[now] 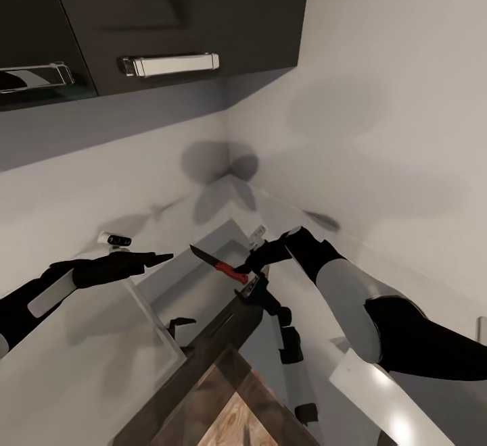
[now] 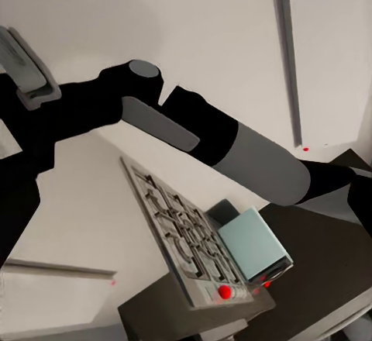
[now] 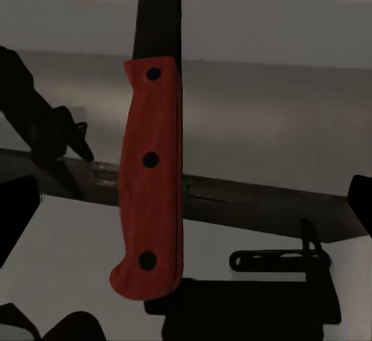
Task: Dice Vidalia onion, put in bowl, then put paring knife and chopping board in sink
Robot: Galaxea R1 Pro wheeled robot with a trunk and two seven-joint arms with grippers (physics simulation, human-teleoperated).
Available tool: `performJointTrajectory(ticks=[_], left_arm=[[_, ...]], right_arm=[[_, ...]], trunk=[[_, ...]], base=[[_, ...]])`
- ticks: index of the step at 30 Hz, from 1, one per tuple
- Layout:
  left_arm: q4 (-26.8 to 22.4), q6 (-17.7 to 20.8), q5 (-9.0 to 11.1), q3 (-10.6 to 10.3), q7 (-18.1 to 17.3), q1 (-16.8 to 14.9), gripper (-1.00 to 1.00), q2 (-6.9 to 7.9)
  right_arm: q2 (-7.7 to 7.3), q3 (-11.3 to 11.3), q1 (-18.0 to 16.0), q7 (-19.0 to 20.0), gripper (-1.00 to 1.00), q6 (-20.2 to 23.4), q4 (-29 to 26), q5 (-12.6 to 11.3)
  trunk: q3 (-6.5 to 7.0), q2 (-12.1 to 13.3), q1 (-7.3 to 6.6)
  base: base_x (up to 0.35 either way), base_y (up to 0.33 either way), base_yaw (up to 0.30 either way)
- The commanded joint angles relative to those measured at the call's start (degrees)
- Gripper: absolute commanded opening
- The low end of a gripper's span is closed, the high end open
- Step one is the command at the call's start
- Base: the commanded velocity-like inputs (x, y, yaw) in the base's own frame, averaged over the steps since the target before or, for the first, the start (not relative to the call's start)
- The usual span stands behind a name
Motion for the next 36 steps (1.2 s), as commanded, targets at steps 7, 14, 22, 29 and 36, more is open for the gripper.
performJointTrajectory(ticks=[7, 14, 22, 29, 36], left_arm=[[-0.01, 0.59, 0.51, -0.34, -0.12, -0.12, 1.0, 0.14], [-0.02, 0.58, 0.52, -0.34, -0.12, -0.12, 1.0, 0.18], [-0.02, 0.58, 0.52, -0.34, -0.12, -0.12, 1.0, 0.25], [-0.02, 0.59, 0.52, -0.34, -0.12, -0.1, 1.0, 0.27], [-0.02, 0.57, 0.51, -0.34, -0.12, -0.12, 1.0, 0.27]], right_arm=[[0.0, 0.16, -0.03, 1.52, 1.0, 0.44, 0.02, -0.1], [0.0, 0.16, -0.03, 2.02, 1.0, 0.45, 0.03, -0.1], [0.0, 0.16, -0.03, 2.19, 1.0, 0.35, 0.03, -0.1], [0.0, 0.09, -0.03, 1.76, 1.0, -0.73, 0.33, -0.15], [0.0, 0.08, -0.03, 1.55, 1.0, -1.62, 1.51, -0.1]], trunk=[[-0.12, -0.12, 0.04], [-0.12, -0.12, 0.04], [-0.12, -0.12, 0.04], [-0.31, -0.12, 0.04], [-0.82, -0.12, 0.04]], base=[[0.0, 0.0, 0.0], [0.0, 0.0, 0.0], [0.0, 0.0, 0.0], [0.0, 0.0, 0.045], [0.0, 0.0, 0.13]])
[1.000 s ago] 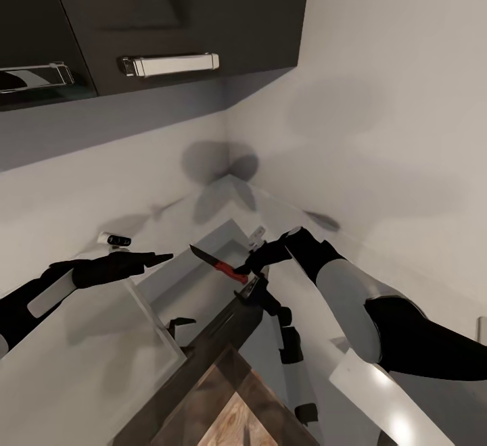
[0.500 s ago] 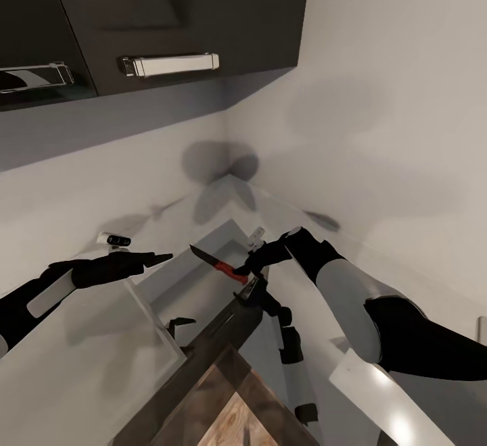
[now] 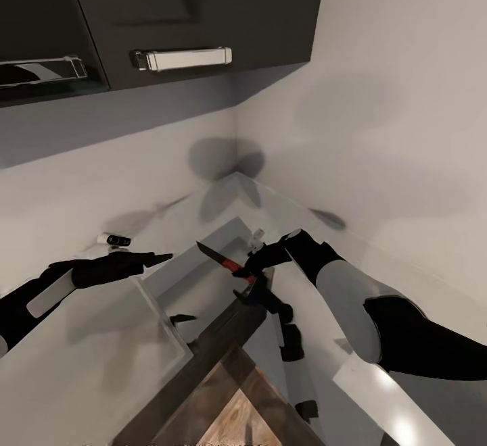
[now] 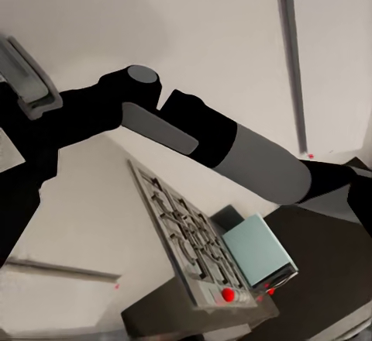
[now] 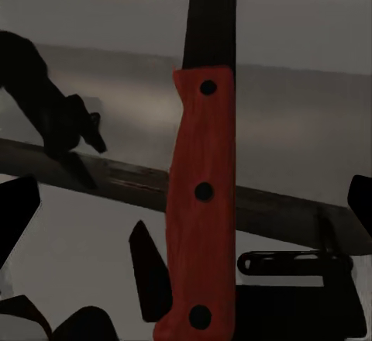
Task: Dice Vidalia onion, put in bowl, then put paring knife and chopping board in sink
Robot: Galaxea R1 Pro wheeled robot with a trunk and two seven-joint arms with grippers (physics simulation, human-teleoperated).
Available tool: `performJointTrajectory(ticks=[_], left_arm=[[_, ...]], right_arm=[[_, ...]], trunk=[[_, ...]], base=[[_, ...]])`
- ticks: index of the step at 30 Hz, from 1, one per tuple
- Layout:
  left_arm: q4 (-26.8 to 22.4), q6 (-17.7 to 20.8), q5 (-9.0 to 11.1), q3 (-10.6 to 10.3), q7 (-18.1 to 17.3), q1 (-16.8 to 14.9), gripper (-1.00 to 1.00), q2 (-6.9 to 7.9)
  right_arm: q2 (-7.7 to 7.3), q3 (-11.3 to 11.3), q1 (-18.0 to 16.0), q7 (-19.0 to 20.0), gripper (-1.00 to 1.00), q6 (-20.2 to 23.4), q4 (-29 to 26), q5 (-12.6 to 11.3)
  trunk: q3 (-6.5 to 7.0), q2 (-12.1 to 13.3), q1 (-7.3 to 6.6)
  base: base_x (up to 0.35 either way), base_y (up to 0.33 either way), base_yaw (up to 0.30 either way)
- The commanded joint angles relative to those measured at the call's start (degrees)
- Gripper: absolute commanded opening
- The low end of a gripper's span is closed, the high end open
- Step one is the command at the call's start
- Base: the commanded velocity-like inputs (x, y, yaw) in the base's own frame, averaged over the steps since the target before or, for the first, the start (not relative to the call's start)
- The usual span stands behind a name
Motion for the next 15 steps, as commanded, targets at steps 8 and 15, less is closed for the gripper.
performJointTrajectory(ticks=[8, 15], left_arm=[[0.08, 0.61, 0.51, -0.35, -0.1, -0.11, 1.0, 0.07], [0.09, 0.59, 0.51, -0.35, -0.1, -0.13, 1.0, 0.12]], right_arm=[[0.0, 0.14, -0.03, 0.17, 1.0, 0.01, 0.17, -0.21], [0.0, 0.13, -0.03, -0.23, 1.0, -0.85, 1.74, -0.2]], trunk=[[-0.71, -0.12, 0.03], [-0.84, -0.12, 0.03]], base=[[0.0, 0.0, 0.14], [0.0, 0.0, 0.038]])
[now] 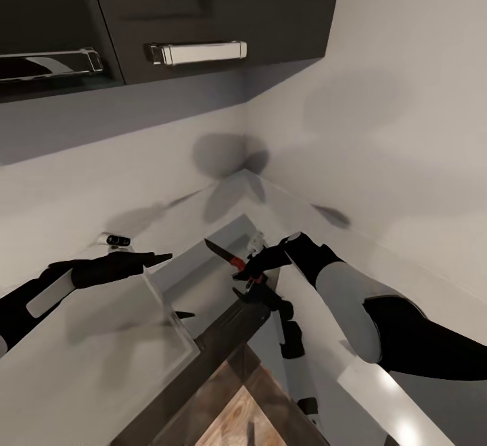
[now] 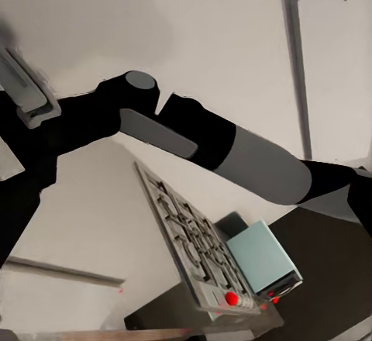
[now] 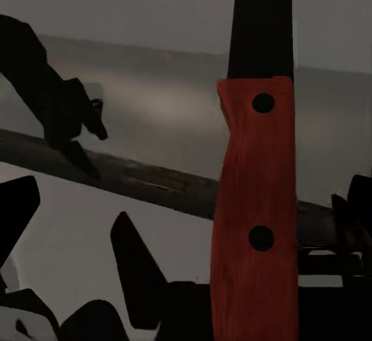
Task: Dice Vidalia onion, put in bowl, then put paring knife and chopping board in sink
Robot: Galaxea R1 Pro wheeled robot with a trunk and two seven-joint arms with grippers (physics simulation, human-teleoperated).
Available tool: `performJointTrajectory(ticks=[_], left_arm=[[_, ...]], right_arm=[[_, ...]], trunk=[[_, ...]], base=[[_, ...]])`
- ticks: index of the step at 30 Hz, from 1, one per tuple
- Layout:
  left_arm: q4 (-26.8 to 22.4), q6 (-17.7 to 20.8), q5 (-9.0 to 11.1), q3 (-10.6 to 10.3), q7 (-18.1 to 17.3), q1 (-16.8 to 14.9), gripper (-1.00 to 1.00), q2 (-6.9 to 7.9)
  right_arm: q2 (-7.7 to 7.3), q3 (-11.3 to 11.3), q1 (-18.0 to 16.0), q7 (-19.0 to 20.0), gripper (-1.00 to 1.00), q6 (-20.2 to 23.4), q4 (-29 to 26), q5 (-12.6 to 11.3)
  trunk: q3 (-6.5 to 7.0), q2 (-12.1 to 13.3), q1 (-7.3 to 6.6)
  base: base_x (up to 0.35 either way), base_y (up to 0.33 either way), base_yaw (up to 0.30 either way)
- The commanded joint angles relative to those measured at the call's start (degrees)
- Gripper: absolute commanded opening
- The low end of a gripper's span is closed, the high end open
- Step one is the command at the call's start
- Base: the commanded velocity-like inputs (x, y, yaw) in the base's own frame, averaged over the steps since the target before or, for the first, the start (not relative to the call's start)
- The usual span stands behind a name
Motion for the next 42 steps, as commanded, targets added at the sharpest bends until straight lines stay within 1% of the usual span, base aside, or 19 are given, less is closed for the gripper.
performJointTrajectory(ticks=[1, 10, 13, 23, 27, 28, 30, 34, 35, 42], left_arm=[[0.0, 0.61, 0.51, -0.34, -0.1, -0.13, 1.0, 0.07], [0.0, 0.61, 0.51, -0.34, -0.1, -0.13, 1.0, 0.08], [0.0, 0.61, 0.5, -0.34, -0.1, -0.11, 1.0, 0.09], [0.0, 0.59, 0.52, -0.34, -0.1, -0.11, 1.0, 0.11], [0.0, 0.58, 0.52, -0.34, -0.09, -0.12, 1.0, 0.11], [0.0, 0.56, 0.51, -0.34, -0.1, -0.13, 1.0, 0.14], [0.0, 0.55, 0.51, -0.34, -0.1, -0.11, 1.0, 0.17], [0.0, 0.56, 0.56, -0.34, -0.1, -0.09, 1.0, 0.15], [0.0, 0.55, 0.57, -0.34, -0.1, -0.09, 1.0, 0.14], [0.0, 0.54, 0.59, -0.34, -0.1, -0.12, 1.0, 0.14]], right_arm=[[0.0, 0.13, -0.03, -0.15, 1.0, 0.41, 0.41, -0.2], [0.0, 0.05, -0.03, -3.37, 1.0, -0.29, 3.48, -0.19], [0.0, -0.02, -0.03, -4.18, 1.0, -1.93, 4.07, -0.25], [0.0, 0.04, -0.03, -4.55, 1.0, -2.24, 4.76, -0.01], [0.0, 0.04, -0.03, -6.19, 1.0, -1.93, 4.91, 0.12], [0.0, 0.04, -0.03, -7.52, 1.0, -1.79, 4.95, 0.14], [0.0, 0.04, -0.03, -8.5, 1.0, -1.71, 4.98, 0.15], [0.0, 0.04, -0.03, -9.31, 1.0, -1.66, 5.0, 0.17], [0.0, 0.04, -0.03, -9.47, -1.0, -1.66, 5.0, 0.17], [0.0, 0.04, -0.03, -9.7, -1.0, -1.64, 5.06, 0.25]], trunk=[[-0.11, -0.12, 0.03], [-0.12, -0.12, 0.03], [-0.12, -0.12, 0.03], [-0.12, -0.12, 0.03], [-0.12, -0.12, 0.03], [-0.12, -0.12, 0.03], [-0.12, -0.12, 0.03], [-0.12, -0.12, 0.03], [-0.12, -0.12, 0.03], [-0.12, -0.12, 0.03]], base=[[0.0, 0.0, 0.005], [0.0, 0.0, 0.001], [0.0, 0.0, 0.0], [0.0, 0.0, 0.0], [0.0, 0.0, 0.0], [0.0, 0.0, 0.0], [0.0, 0.0, 0.0], [0.0, 0.0, 0.0], [0.0, 0.0, 0.0], [0.0, 0.0, 0.0]])
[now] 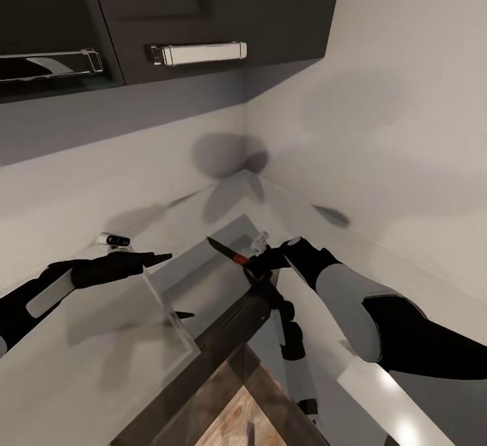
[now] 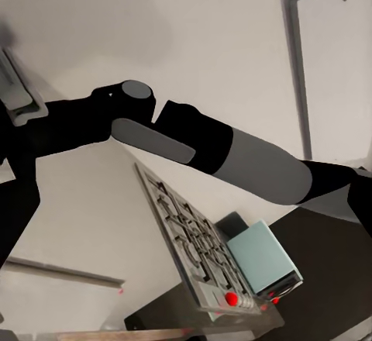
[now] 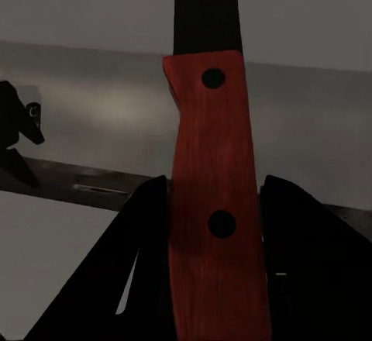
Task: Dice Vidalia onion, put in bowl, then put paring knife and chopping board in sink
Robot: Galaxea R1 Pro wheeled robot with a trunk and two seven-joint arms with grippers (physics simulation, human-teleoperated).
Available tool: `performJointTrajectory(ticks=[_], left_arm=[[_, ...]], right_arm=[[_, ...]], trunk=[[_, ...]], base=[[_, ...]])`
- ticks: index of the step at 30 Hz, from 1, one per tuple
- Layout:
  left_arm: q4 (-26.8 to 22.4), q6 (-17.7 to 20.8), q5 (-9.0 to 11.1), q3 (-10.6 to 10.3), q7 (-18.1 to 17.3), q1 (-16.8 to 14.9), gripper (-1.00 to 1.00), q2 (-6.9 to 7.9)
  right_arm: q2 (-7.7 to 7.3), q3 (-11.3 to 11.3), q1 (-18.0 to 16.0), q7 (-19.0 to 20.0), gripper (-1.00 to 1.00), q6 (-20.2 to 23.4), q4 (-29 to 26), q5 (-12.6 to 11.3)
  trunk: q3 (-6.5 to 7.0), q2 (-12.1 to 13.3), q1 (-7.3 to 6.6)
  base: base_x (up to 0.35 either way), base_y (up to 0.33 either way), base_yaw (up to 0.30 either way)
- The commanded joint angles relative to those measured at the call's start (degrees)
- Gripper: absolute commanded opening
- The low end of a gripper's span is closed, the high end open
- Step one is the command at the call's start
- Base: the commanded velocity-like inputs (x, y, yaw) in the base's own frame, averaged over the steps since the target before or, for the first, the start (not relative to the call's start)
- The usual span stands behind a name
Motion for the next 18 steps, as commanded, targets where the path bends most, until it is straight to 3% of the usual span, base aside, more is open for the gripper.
performJointTrajectory(ticks=[1, 18], left_arm=[[-0.01, 0.6, 0.51, -0.35, -0.1, -0.14, 1.0, 0.09], [-0.01, 0.6, 0.51, -0.35, -0.1, -0.12, 1.0, 0.08]], right_arm=[[0.0, 1.02, 0.01, 0.08, -1.0, 0.76, 2.05, 0.48], [0.0, 1.03, 0.01, -0.67, -1.0, 0.07, 4.25, 0.78]], trunk=[[-0.12, -0.08, 0.06], [0.15, -0.08, 0.06]], base=[[0.0, 0.0, 0.0], [0.0, 0.0, 0.0]])
